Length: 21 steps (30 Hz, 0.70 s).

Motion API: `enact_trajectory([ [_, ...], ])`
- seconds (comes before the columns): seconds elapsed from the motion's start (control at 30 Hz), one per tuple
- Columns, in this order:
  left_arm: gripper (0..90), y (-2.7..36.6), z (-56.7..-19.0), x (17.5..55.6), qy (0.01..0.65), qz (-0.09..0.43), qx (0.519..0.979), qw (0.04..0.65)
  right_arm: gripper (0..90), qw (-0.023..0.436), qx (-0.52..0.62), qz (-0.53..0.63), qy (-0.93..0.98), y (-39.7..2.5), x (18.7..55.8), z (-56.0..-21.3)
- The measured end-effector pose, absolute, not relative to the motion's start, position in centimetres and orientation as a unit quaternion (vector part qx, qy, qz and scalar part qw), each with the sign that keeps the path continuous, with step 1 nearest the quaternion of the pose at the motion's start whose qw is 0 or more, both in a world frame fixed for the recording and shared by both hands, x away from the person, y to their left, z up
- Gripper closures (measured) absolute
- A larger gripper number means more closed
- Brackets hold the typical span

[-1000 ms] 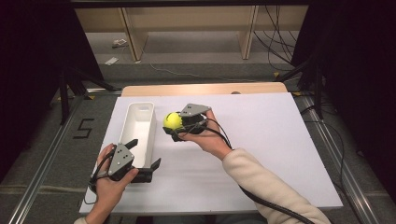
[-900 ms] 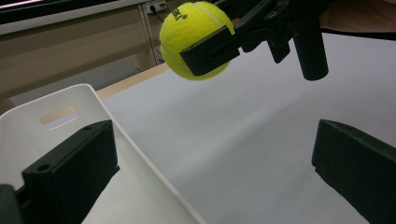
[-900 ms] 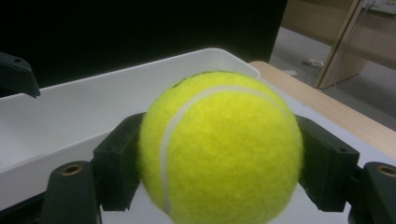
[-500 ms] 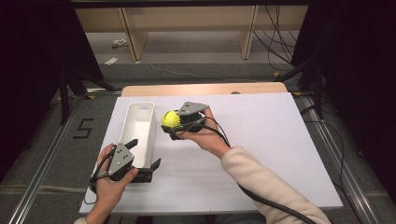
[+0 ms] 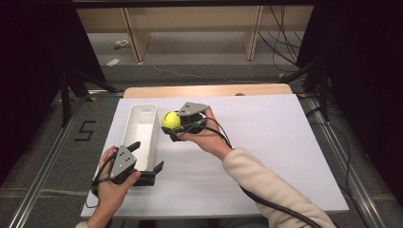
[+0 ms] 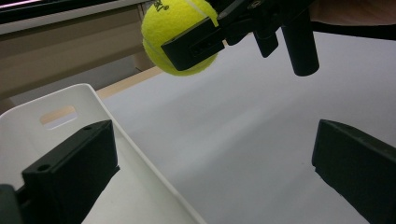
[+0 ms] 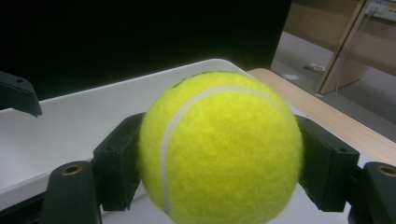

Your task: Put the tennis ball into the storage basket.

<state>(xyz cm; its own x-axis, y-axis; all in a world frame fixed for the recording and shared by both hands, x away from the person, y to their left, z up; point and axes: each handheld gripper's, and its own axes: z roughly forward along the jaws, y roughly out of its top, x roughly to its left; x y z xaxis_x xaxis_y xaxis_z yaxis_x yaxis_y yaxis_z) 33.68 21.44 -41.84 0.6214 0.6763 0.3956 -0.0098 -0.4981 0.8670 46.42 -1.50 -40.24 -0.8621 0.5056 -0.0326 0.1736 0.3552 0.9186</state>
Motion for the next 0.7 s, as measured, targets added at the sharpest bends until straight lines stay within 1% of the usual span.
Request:
enact_trajectory([
  [0.7, 0.0, 21.44, -41.86, 33.67, 0.215, 0.379, 0.778, 0.453, 26.2, 0.158, 0.202, 0.526, 0.811, -0.53, 46.67, -39.78],
])
